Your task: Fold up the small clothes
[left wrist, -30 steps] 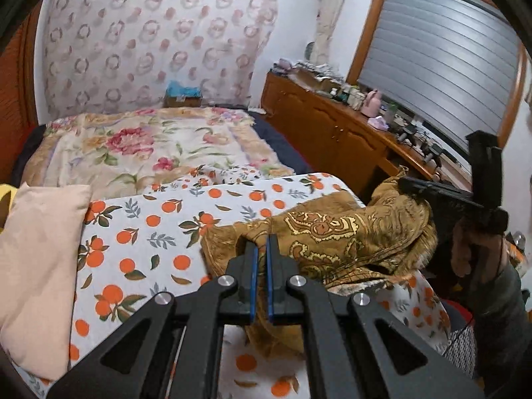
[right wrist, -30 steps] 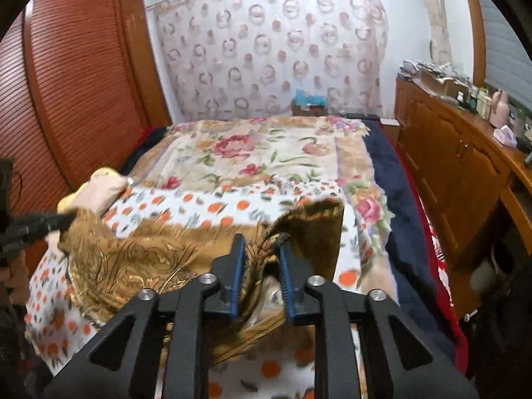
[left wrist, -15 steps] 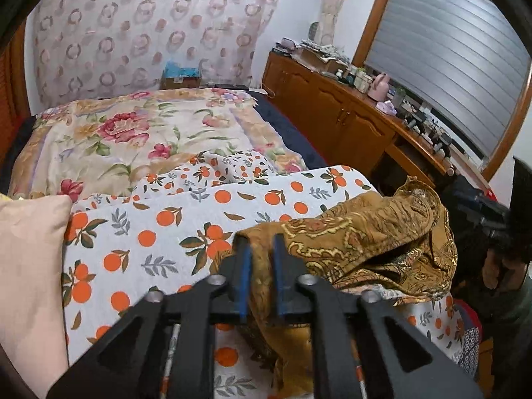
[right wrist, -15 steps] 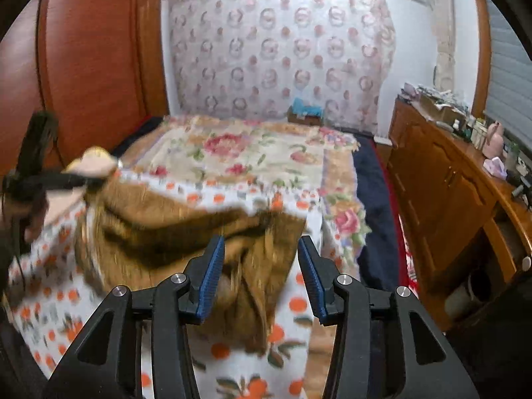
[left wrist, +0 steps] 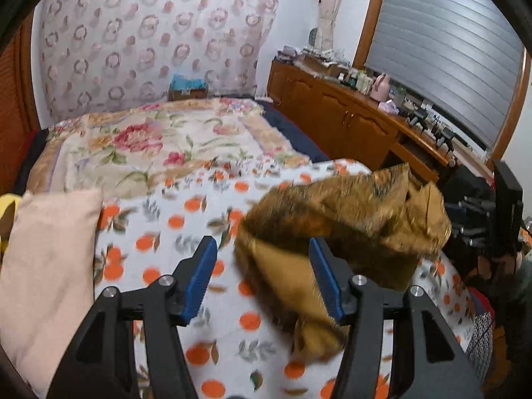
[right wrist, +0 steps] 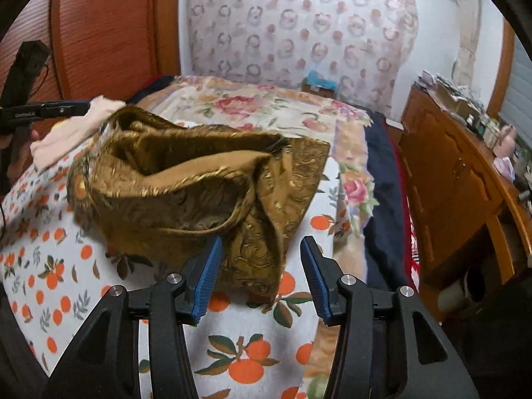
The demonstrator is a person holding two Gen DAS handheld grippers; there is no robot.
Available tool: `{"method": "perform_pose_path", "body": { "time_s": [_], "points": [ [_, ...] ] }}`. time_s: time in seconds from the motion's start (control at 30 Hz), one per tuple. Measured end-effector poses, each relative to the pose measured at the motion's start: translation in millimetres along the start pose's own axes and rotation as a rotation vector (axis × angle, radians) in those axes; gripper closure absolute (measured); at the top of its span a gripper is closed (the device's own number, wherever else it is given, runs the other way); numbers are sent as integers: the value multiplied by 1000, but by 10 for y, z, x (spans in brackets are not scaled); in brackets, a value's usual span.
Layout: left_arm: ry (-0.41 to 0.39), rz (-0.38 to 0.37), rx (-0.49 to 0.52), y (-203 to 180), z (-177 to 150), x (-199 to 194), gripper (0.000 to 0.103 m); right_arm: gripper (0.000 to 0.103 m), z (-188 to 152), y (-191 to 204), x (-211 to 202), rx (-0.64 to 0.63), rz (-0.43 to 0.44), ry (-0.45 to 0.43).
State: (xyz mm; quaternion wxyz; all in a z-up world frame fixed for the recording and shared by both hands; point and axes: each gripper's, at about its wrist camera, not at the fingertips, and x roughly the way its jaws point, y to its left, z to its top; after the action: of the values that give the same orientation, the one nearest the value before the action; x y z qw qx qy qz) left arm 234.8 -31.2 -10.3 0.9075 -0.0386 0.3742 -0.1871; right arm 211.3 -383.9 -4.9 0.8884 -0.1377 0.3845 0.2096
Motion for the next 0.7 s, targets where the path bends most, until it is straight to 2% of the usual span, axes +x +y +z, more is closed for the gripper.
{"method": "perform_pose_path", "body": {
  "time_s": [0.17,0.37,0.4,0.43,0.47,0.5,0.6,0.7],
  "points": [
    [61,1,-30,8,-180,167,46,53,114,46,195,-18,27,-5],
    [78,-47,-21,-117,-126,351,46,54,478,-77,395,18,89,-69],
    [90,-39,-19,-125,-91,411,46,66,530,-113,426,28,112,-76],
    [95,-37,-13,-130,-59,451,46,73,569,-144,461,33,137,-75],
    [97,-38,-4,-140,-23,499,46,91,608,-173,509,39,171,-67],
    [98,-34,2,-142,4,534,46,96,641,-197,554,45,201,-59],
    [96,-13,0,-128,109,646,46,98,706,-288,618,86,195,-75],
    [86,7,-13,-64,182,747,46,98,725,-527,673,248,120,-76]
  ]
}}
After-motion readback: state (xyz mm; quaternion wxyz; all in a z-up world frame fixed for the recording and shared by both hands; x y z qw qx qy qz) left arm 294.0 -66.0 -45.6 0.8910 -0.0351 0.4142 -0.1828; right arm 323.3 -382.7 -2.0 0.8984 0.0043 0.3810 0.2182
